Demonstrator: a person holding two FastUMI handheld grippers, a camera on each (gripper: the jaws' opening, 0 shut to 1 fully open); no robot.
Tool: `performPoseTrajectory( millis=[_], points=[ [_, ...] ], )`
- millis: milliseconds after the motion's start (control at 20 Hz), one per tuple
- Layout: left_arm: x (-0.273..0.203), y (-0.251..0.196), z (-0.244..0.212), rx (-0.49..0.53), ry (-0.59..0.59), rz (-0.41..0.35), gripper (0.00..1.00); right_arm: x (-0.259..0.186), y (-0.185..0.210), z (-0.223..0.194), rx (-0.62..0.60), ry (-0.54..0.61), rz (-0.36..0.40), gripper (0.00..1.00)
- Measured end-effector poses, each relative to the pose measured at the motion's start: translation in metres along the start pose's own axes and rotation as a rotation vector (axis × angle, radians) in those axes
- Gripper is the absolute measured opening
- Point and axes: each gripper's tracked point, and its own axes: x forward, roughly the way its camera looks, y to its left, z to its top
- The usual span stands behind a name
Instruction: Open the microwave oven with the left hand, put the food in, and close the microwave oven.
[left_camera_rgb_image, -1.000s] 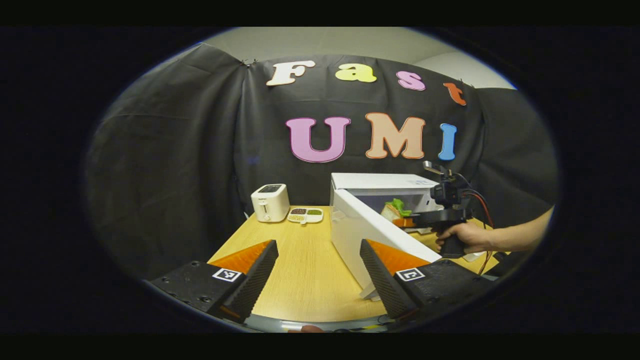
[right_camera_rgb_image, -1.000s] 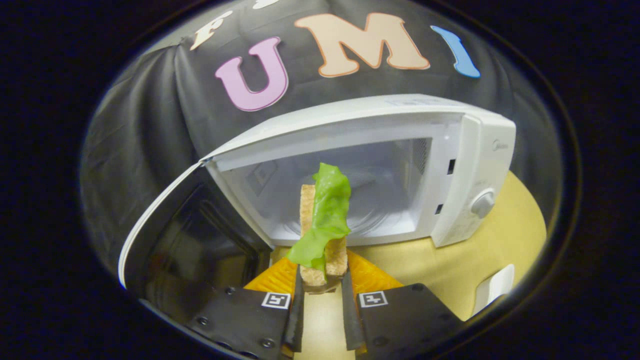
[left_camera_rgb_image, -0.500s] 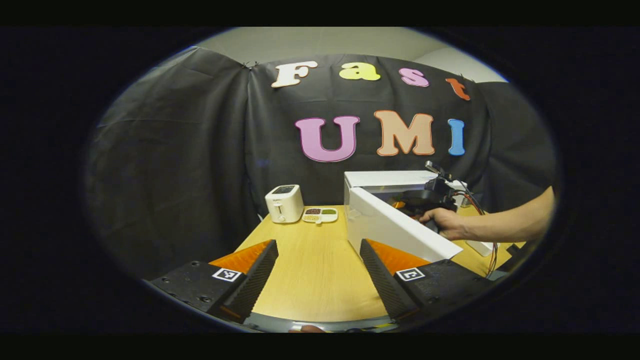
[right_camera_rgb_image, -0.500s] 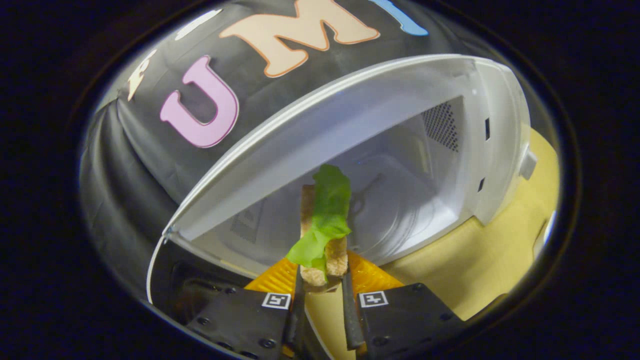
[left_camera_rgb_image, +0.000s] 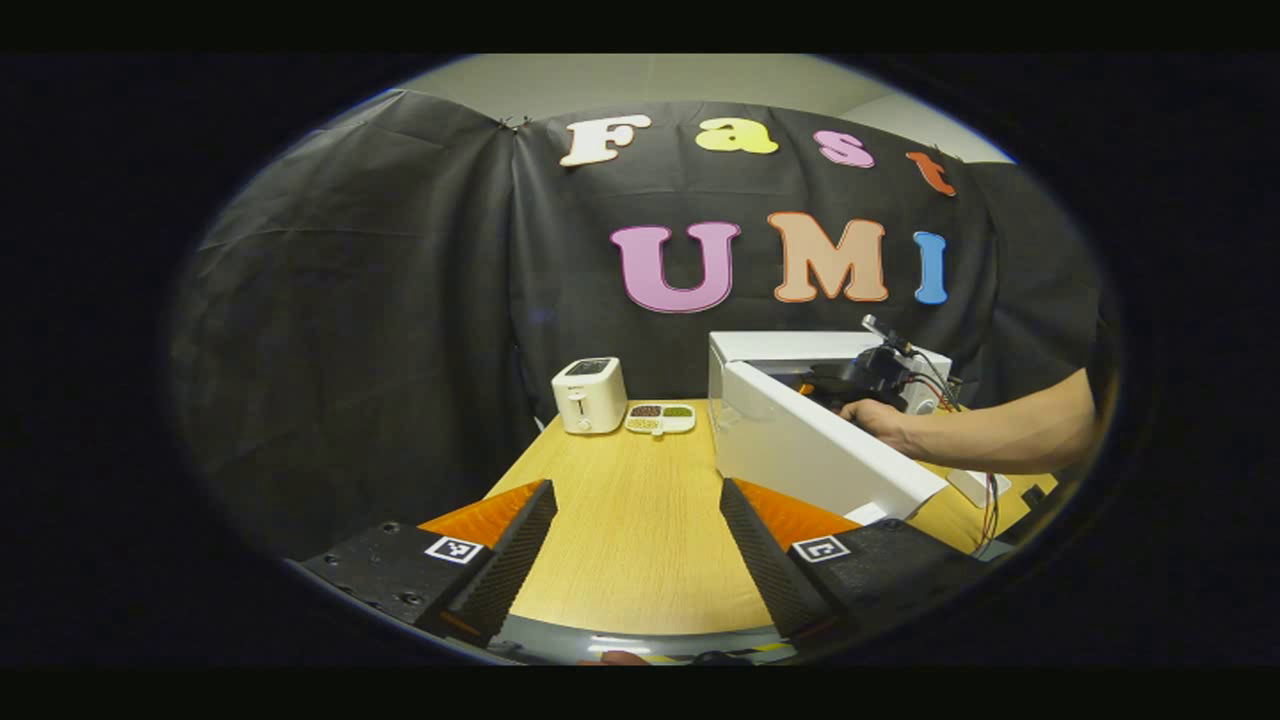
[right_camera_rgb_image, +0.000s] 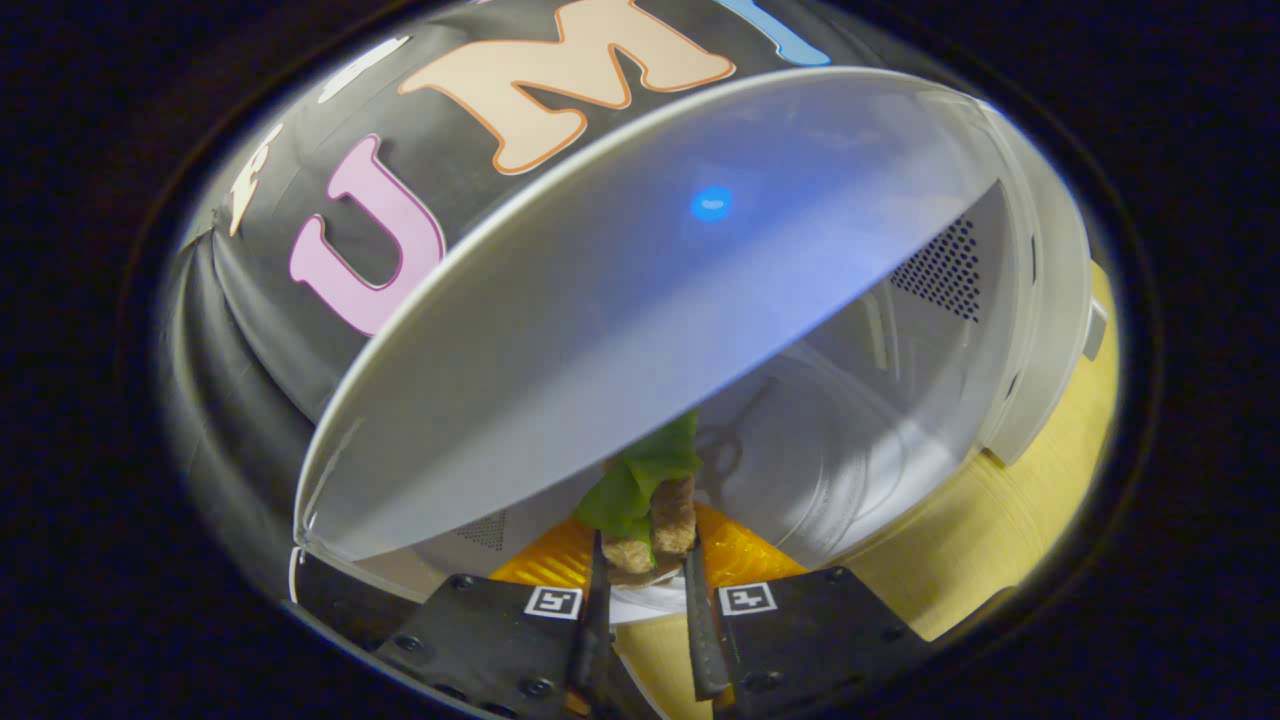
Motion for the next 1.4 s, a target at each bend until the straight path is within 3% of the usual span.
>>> performPoseTrajectory(
  millis=[150, 200, 400, 500, 550, 600, 750, 800, 850, 900, 950, 1000, 1050, 1200, 1250, 1300, 1400],
  points=[
    [-0.003, 0.004, -0.004, -0.004, 0.016, 0.008, 0.95, 0.003, -0.002, 0.002, -0.001, -0.012, -0.009, 0.27],
    [-0.003, 0.003, -0.005, -0.010, 0.018, 0.009, 0.96, 0.004, -0.002, 0.002, 0.007, -0.012, -0.010, 0.33],
    [-0.004, 0.001, -0.004, -0.020, 0.011, 0.008, 0.96, 0.006, -0.019, 0.005, 0.034, 0.009, -0.096, 0.38],
    [-0.003, 0.001, -0.004, -0.017, 0.010, 0.010, 0.96, 0.006, -0.033, 0.007, 0.025, 0.011, -0.164, 0.53],
    [-0.003, 0.000, -0.004, -0.016, 0.008, 0.008, 0.96, 0.006, -0.035, 0.007, 0.029, 0.020, -0.167, 0.66],
    [-0.004, -0.001, -0.004, -0.013, 0.007, 0.005, 0.96, 0.003, -0.033, 0.005, 0.036, 0.032, -0.165, 0.67],
    [-0.006, -0.001, -0.004, -0.010, 0.007, 0.001, 0.96, -0.002, -0.039, 0.001, 0.039, 0.061, -0.201, 0.86],
    [-0.007, -0.002, -0.004, -0.009, 0.006, 0.000, 0.96, -0.003, -0.041, 0.000, 0.031, 0.066, -0.208, 0.97],
    [-0.007, -0.001, -0.003, -0.008, 0.005, 0.001, 0.96, -0.004, -0.045, -0.001, 0.018, 0.066, -0.223, 0.87],
    [-0.009, -0.001, -0.005, -0.006, 0.003, 0.002, 0.96, -0.004, -0.052, -0.003, -0.004, 0.073, -0.252, 0.97],
    [-0.009, -0.001, -0.004, -0.005, 0.002, 0.001, 0.96, -0.005, -0.059, -0.006, -0.022, 0.084, -0.273, 0.86],
    [-0.011, 0.000, -0.005, -0.002, 0.003, 0.001, 0.96, -0.007, -0.061, -0.007, -0.042, 0.087, -0.274, 1.00],
    [-0.012, 0.000, -0.006, 0.001, 0.006, 0.002, 0.96, -0.007, -0.062, -0.004, -0.065, 0.070, -0.277, 0.92],
    [-0.016, 0.002, -0.007, 0.002, 0.008, 0.003, 0.96, -0.014, -0.062, 0.011, -0.161, 0.002, -0.282, 1.00],
    [-0.017, 0.003, -0.007, 0.006, 0.007, 0.003, 0.96, -0.016, -0.055, 0.013, -0.162, -0.003, -0.253, 0.99],
    [-0.016, 0.001, -0.006, 0.010, 0.005, 0.002, 0.96, -0.018, -0.055, 0.016, -0.168, -0.010, -0.250, 0.92],
    [-0.017, 0.002, -0.007, 0.013, 0.004, -0.003, 0.96, -0.026, -0.061, 0.022, -0.203, -0.029, -0.267, 0.91]
  ],
)
